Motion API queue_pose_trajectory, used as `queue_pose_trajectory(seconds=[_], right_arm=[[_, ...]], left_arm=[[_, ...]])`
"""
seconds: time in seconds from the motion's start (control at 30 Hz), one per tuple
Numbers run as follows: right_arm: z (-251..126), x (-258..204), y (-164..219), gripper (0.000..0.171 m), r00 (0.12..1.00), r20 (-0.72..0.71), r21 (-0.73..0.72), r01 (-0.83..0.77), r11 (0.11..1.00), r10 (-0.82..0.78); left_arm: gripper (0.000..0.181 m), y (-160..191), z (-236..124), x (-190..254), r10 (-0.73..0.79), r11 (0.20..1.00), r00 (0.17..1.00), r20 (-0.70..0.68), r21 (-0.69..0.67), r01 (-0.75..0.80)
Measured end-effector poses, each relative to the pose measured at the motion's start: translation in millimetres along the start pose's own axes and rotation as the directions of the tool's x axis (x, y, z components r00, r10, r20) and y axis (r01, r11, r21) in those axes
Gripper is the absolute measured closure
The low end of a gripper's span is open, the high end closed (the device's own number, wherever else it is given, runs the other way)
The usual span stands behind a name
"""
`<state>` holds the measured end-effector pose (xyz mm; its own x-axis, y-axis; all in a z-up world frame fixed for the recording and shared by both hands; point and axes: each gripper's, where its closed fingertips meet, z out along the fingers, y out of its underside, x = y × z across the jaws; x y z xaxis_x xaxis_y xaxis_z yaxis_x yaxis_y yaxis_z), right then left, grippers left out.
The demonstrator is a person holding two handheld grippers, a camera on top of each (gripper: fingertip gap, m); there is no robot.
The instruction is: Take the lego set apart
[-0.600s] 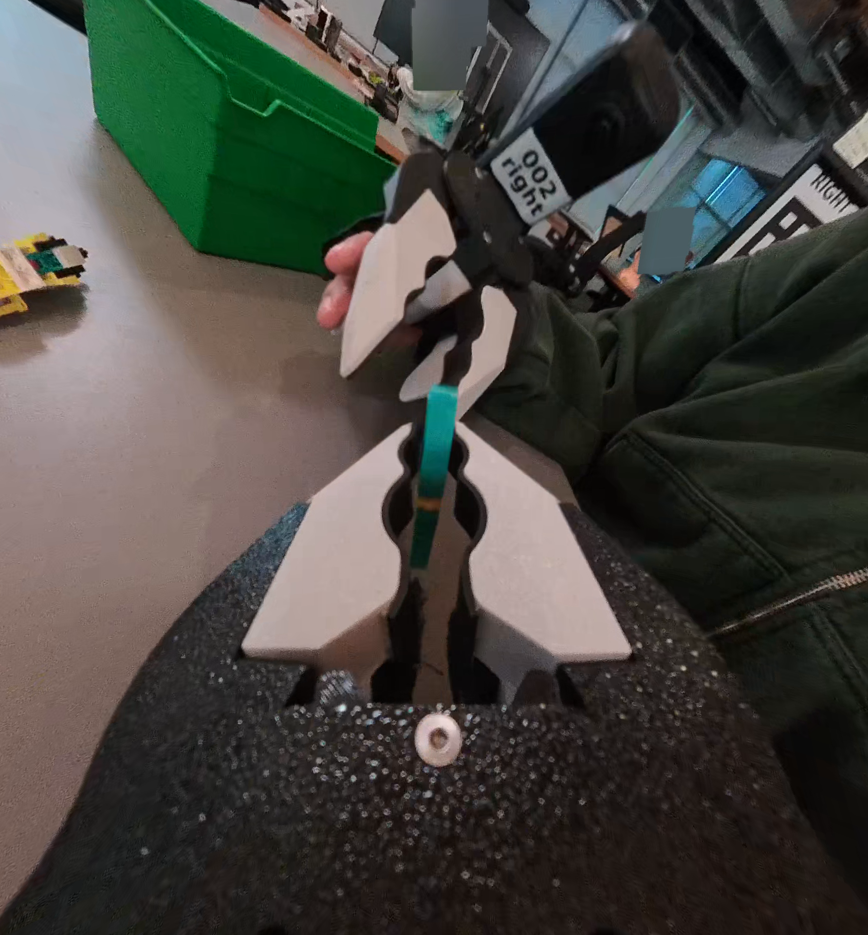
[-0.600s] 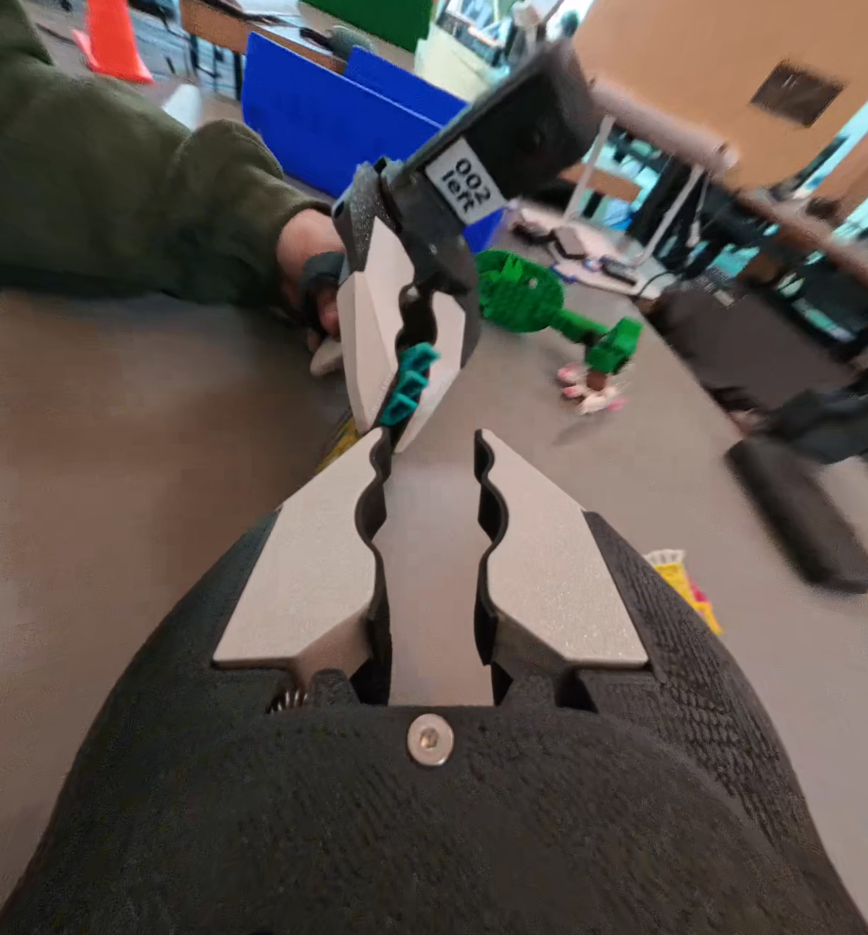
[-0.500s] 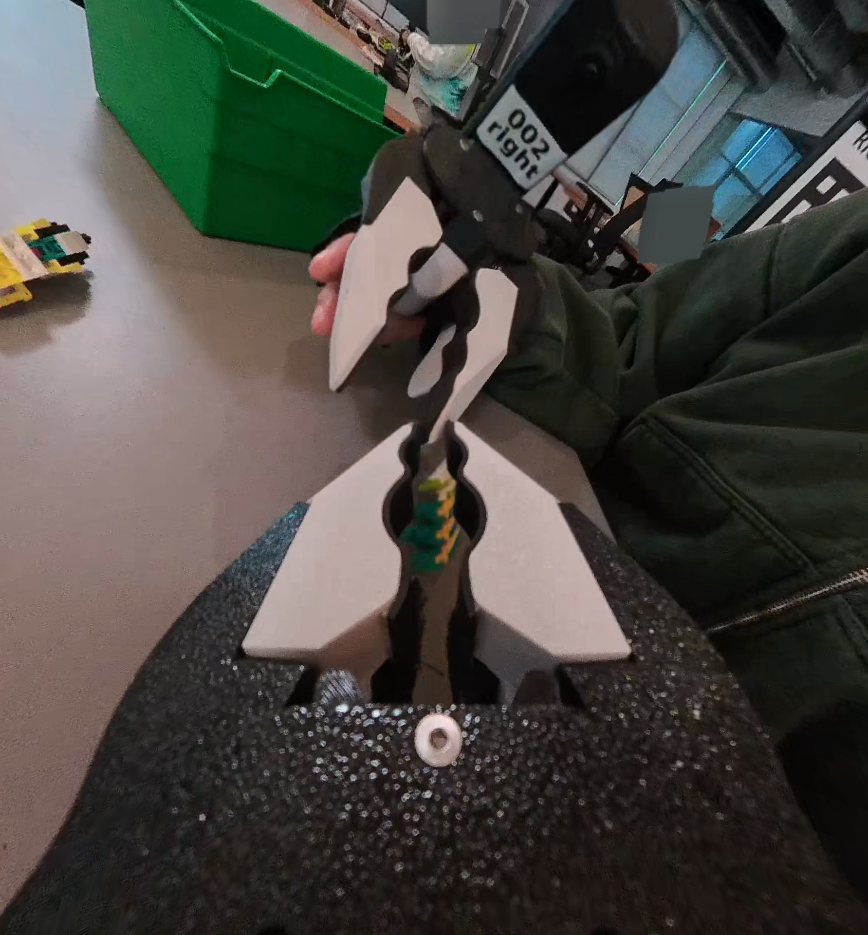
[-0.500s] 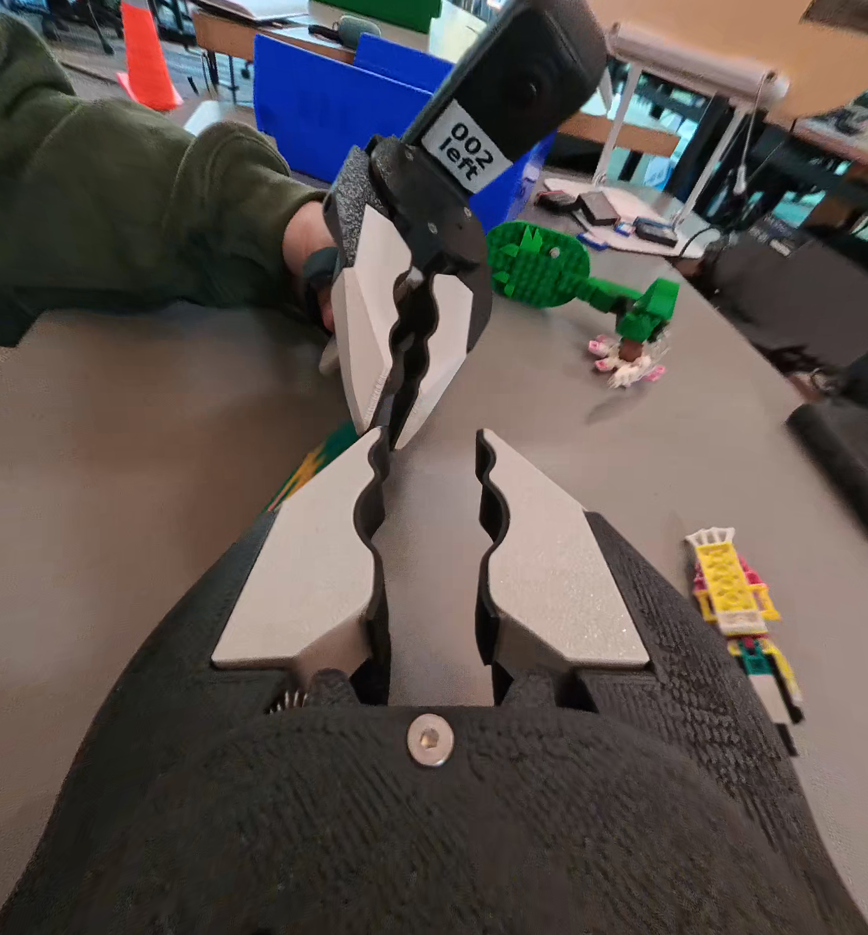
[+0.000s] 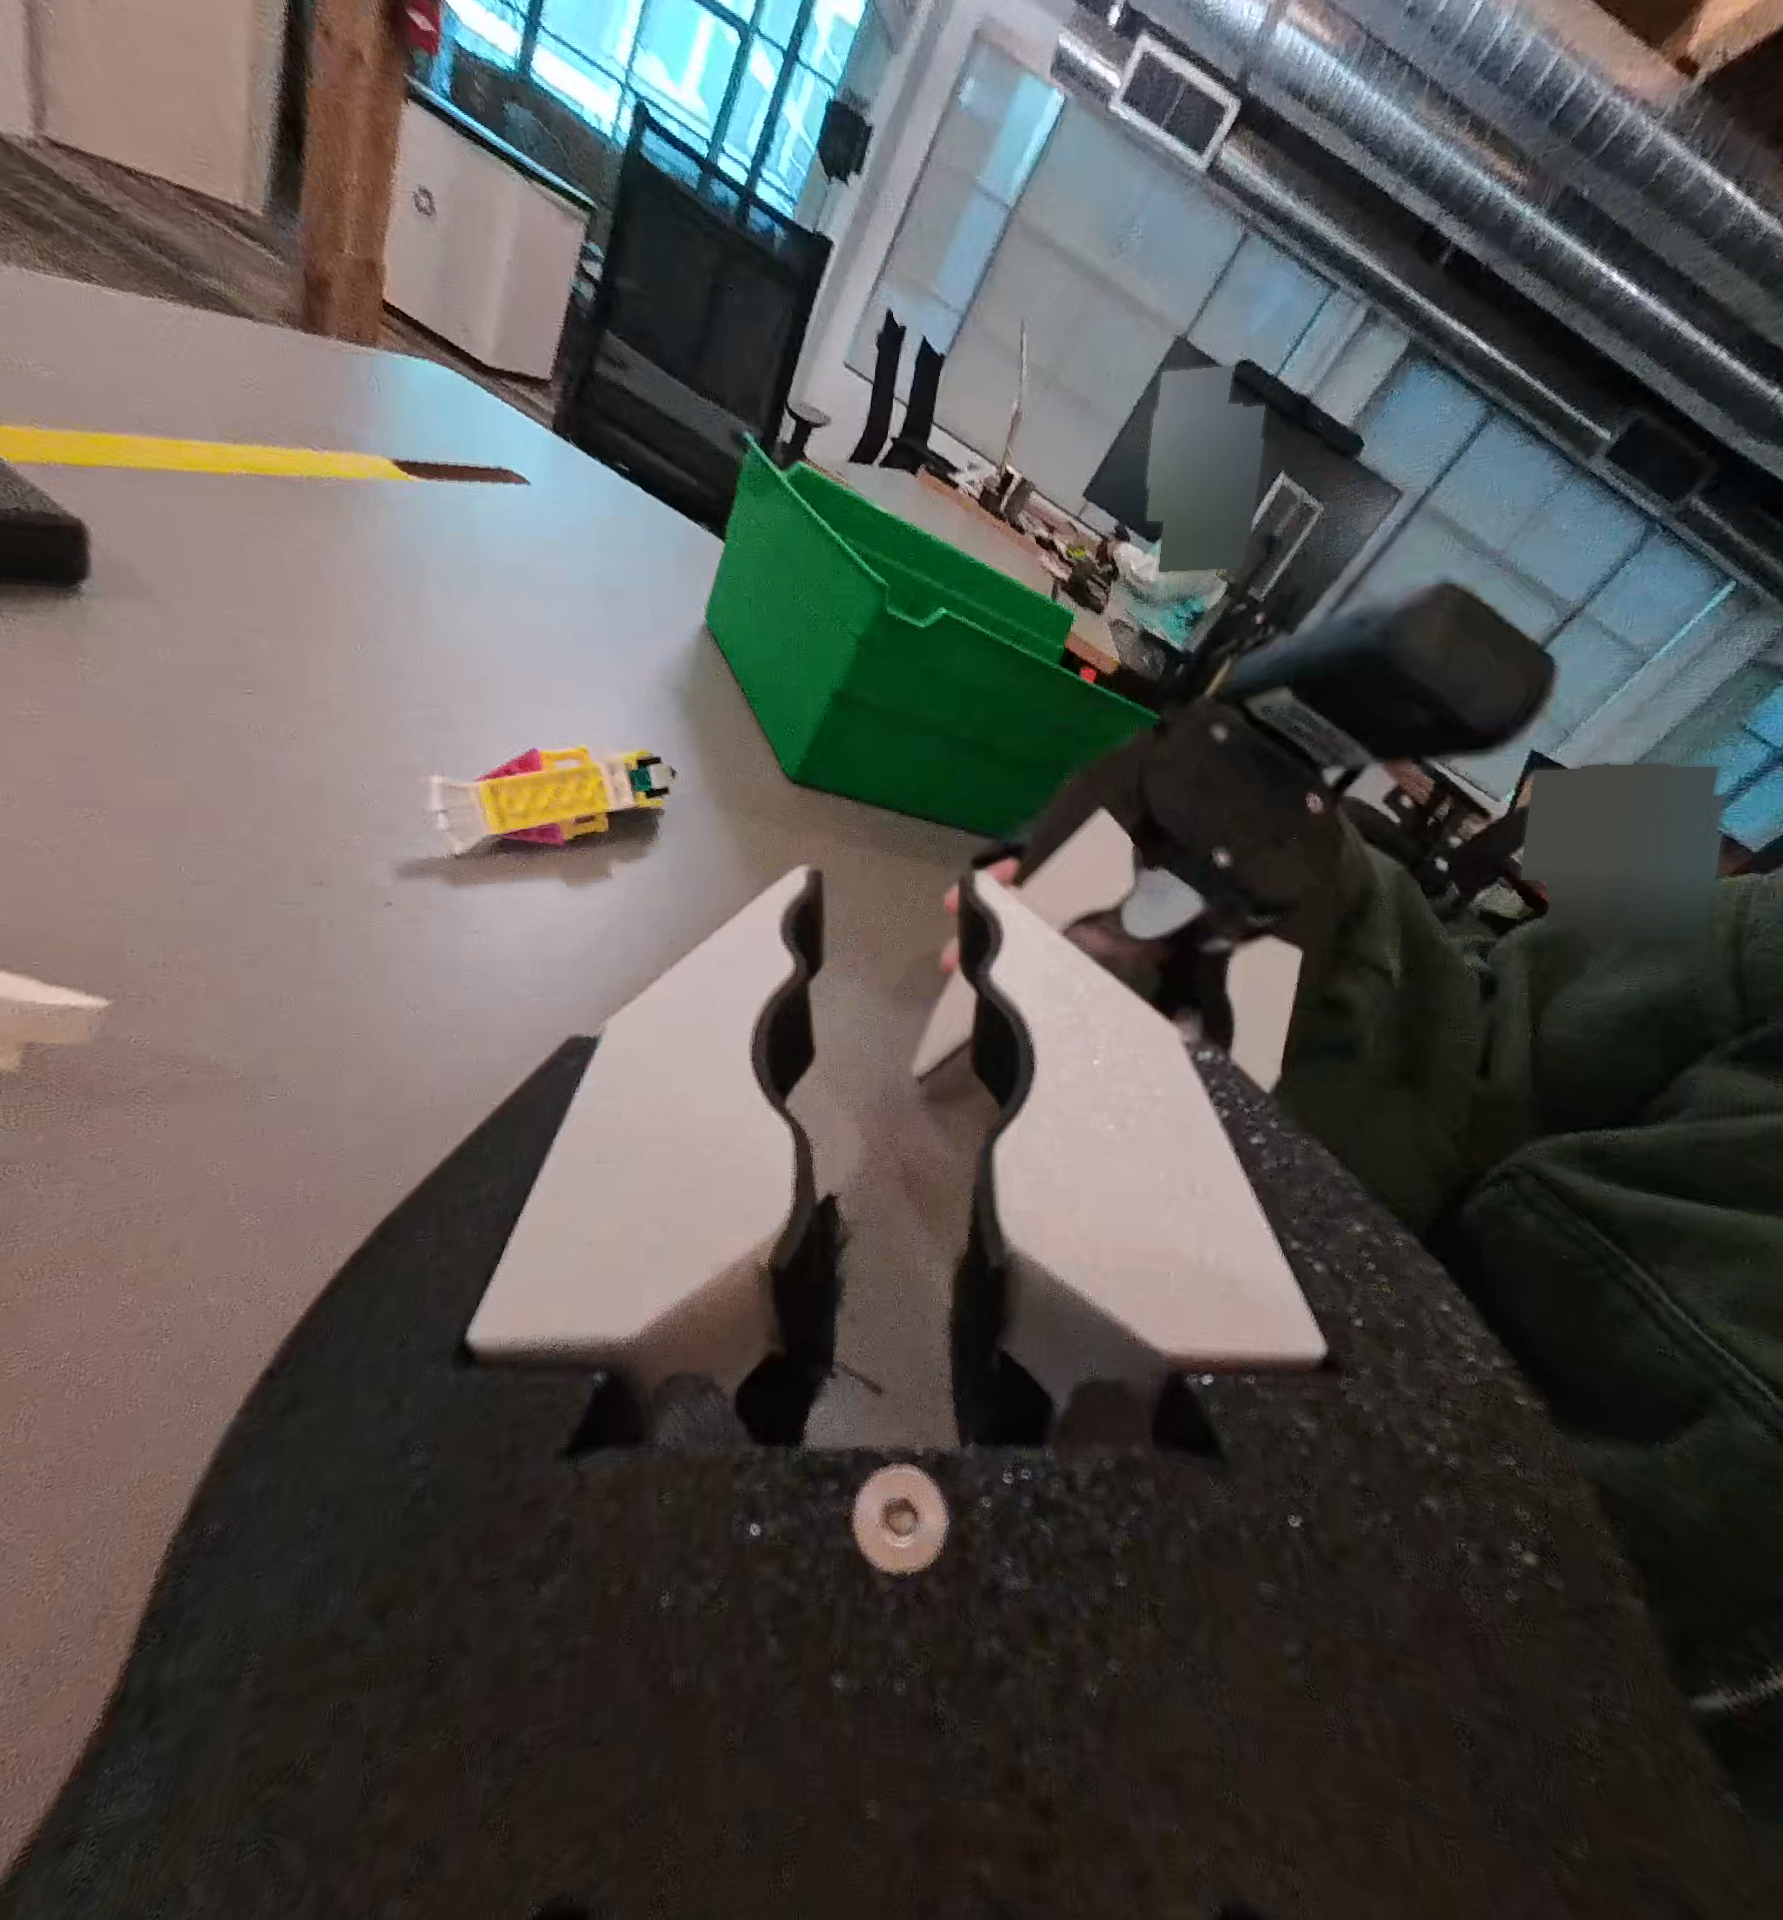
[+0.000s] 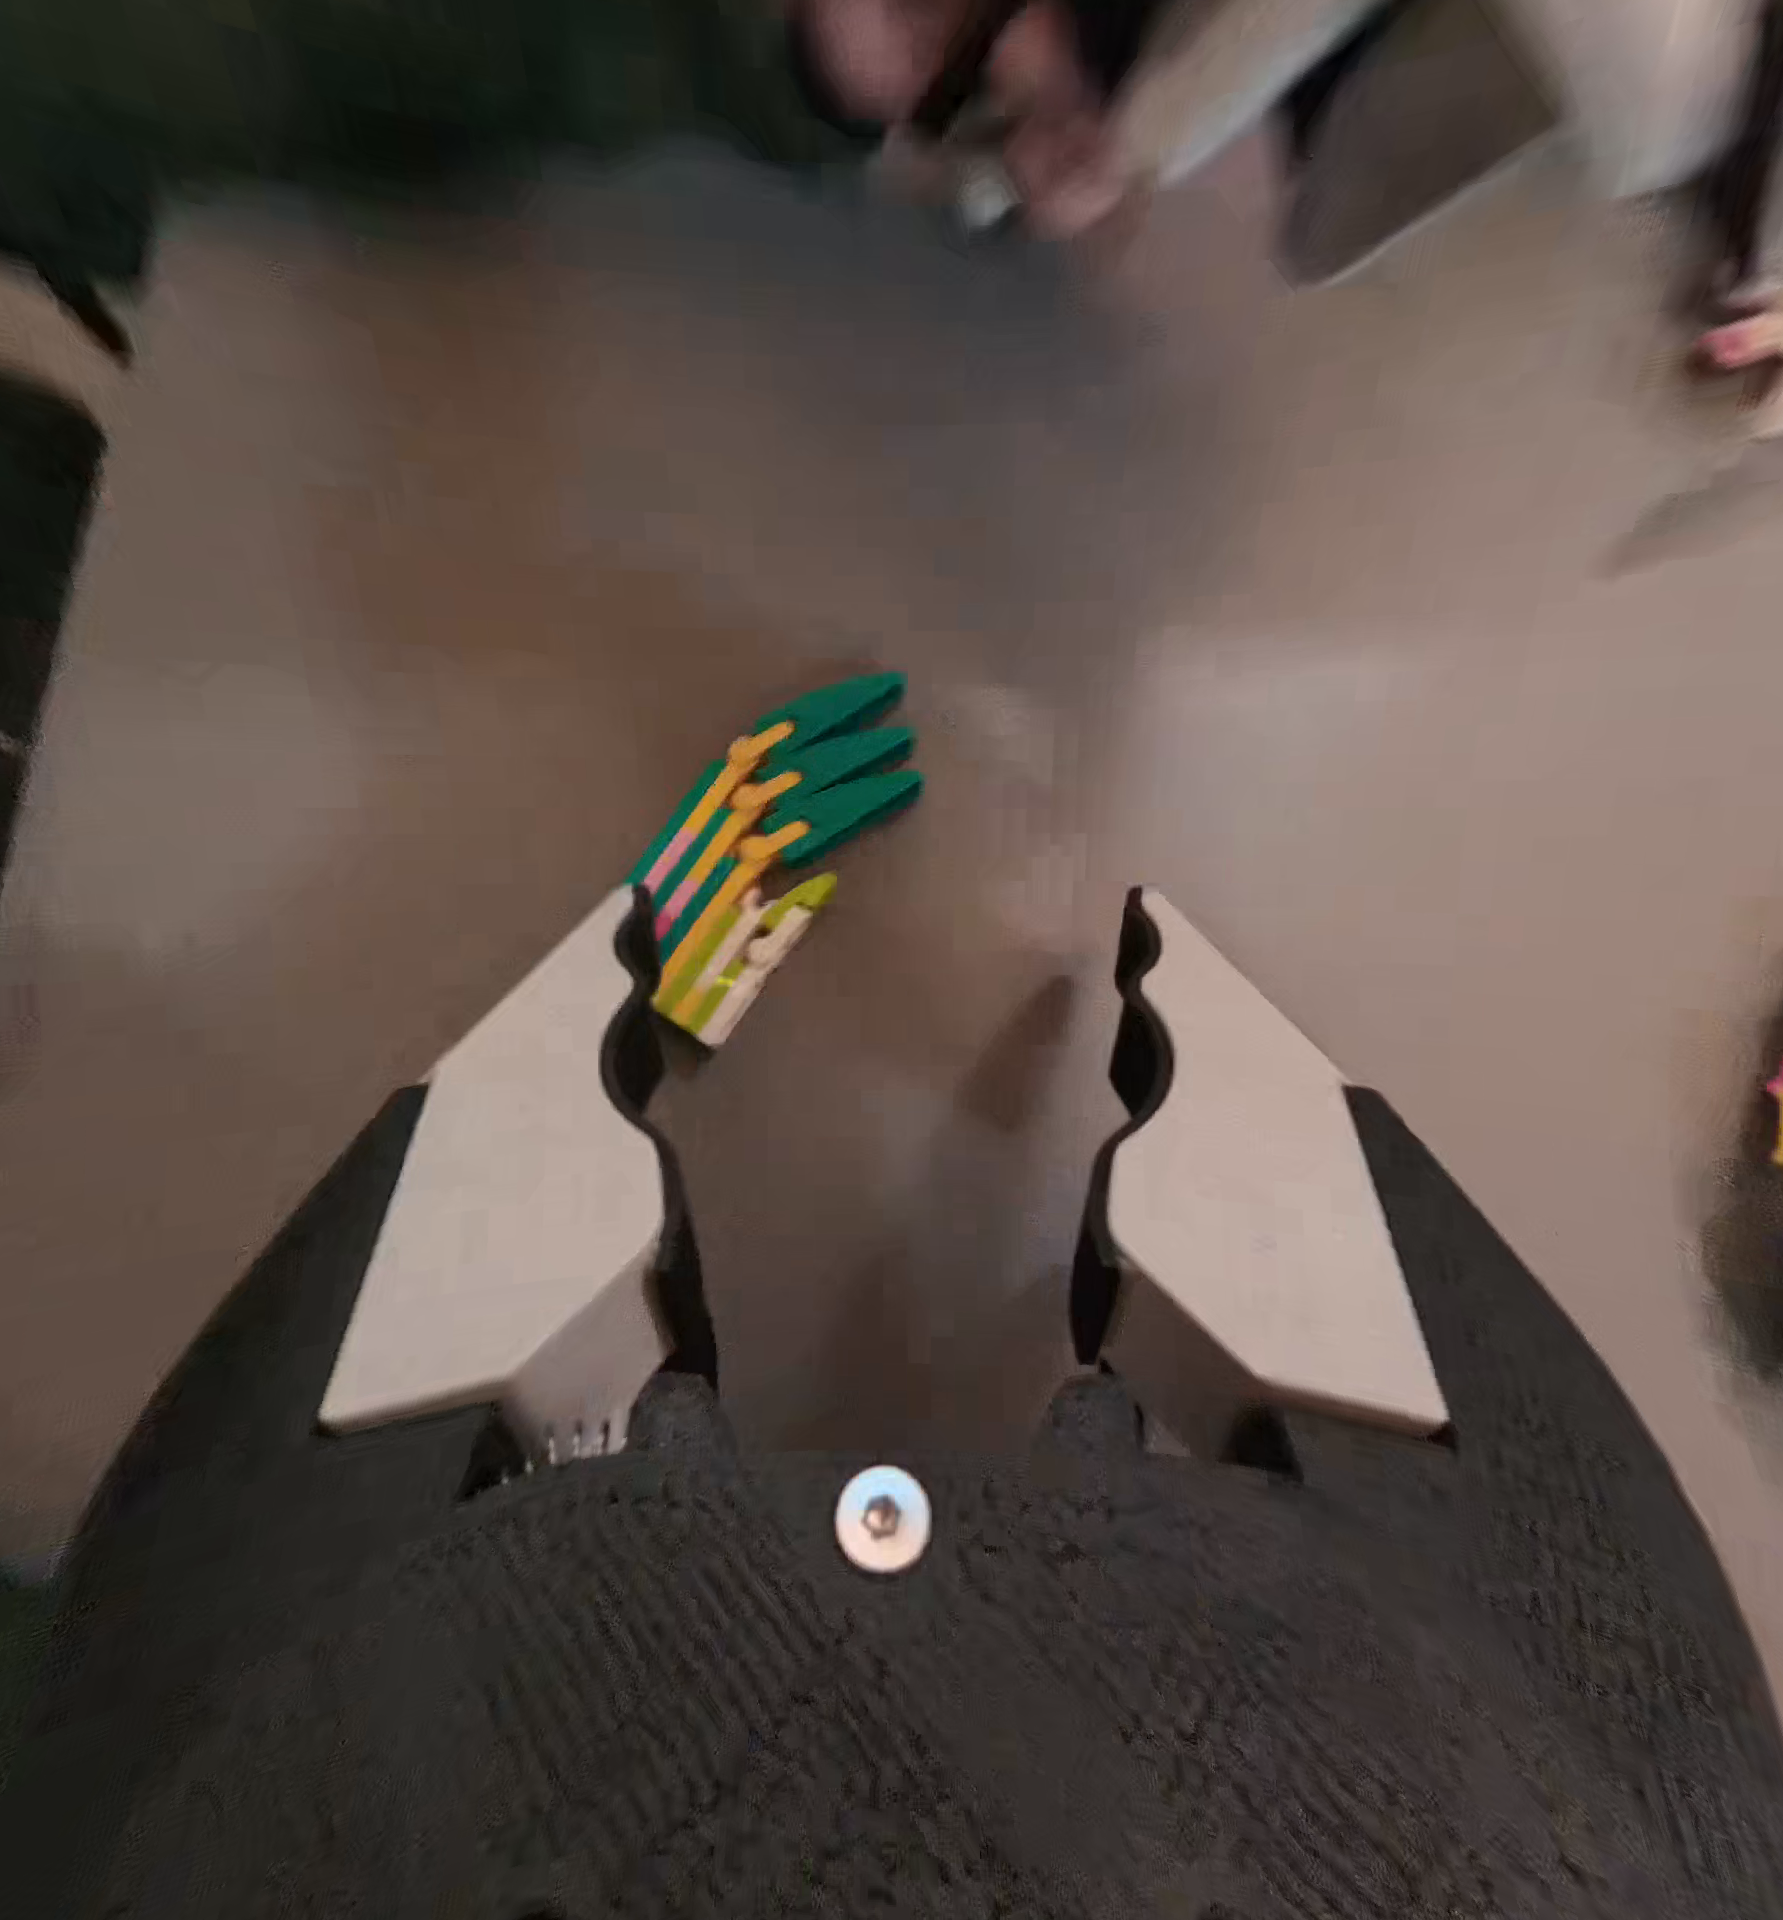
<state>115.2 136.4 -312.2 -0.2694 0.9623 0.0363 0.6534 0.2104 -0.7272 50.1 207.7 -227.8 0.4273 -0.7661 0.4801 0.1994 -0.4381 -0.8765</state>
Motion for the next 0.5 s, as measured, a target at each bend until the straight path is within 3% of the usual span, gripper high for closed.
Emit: queue_pose_trajectory(seconds=[0.03,0.13,0.27,0.37,0.5], right_arm=[[4,-9,-1,0.083,0.999,0.007,-0.035,0.044,0.998,-0.044],[13,-20,-2,0.088,0.994,0.013,-0.099,0.113,0.989,-0.112],[5,3,8,0.098,0.996,-0.075,-0.123,0.027,0.992,-0.037],[2,-8,7,0.100,0.998,0.011,-0.089,-0.057,0.994,0.059],[7,-10,11,0.107,1.000,-0.001,-0.134,-0.014,0.991,0.014]], left_arm=[[0.157,-3,-3,-2,-0.004,1.000,1.000,0.010,0.026,0.004],[0.157,-6,-6,-4,-0.021,0.998,1.000,0.018,0.058,0.020],[0.160,0,-4,-7,-0.015,0.999,0.999,0.036,0.035,0.014],[0.164,4,-2,-8,-0.011,1.000,0.999,0.039,0.016,0.011],[0.165,7,-1,-8,-0.031,1.000,0.999,0.026,0.004,0.031]])
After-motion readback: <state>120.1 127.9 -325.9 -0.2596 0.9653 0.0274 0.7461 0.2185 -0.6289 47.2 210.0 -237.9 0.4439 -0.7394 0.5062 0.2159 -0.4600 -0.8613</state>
